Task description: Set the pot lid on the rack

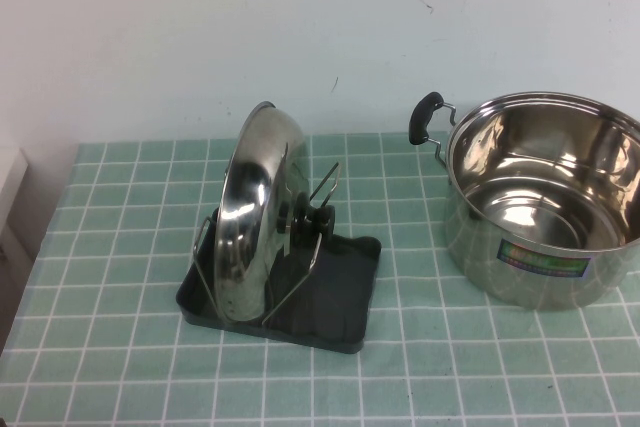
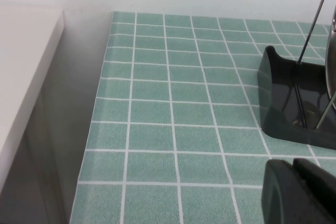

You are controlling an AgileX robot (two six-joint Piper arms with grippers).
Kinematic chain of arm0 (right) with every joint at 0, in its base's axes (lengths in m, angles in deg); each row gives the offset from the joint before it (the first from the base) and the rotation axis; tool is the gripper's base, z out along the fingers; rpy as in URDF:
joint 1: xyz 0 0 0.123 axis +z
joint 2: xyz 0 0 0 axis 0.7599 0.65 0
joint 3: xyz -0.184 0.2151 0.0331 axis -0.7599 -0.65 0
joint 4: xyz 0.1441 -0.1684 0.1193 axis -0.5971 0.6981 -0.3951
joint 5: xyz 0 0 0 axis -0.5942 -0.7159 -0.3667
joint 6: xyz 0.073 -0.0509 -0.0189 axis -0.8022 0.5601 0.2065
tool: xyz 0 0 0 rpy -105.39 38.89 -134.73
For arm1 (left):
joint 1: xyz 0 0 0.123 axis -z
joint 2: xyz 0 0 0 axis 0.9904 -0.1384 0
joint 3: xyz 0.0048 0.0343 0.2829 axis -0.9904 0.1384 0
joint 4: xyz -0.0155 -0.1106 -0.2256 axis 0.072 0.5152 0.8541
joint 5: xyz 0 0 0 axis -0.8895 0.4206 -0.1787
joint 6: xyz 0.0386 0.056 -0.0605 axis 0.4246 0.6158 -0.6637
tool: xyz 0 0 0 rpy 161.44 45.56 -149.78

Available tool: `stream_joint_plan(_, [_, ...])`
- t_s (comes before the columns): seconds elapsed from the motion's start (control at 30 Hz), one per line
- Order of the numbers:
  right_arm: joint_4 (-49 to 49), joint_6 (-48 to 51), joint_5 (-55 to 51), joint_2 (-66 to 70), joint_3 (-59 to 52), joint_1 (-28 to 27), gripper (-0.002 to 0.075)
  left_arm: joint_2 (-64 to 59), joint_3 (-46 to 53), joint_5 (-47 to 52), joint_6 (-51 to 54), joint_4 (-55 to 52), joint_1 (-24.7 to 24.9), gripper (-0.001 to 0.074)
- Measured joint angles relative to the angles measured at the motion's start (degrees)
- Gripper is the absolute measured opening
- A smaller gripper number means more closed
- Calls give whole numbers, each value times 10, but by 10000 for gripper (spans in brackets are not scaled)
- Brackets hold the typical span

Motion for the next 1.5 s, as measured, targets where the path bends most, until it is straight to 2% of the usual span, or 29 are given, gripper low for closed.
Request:
stream_joint_plan(0.37, [-106, 12, 133, -62, -83, -285, -1, 0, 0, 0, 1, 0, 0, -3])
stream_joint_plan(0.6, [-139, 25, 127, -151, -111, -401, -1, 0, 0, 0, 1, 0, 0, -3])
stream_joint_plan(0.8, [-138, 37, 12, -190, -112, -433, -1, 0, 0, 0, 1, -1, 0, -3])
stream_joint_plan(1.5, [-133, 10, -2, -193, -109, -433, -1, 0, 0, 0, 0, -1, 0, -2])
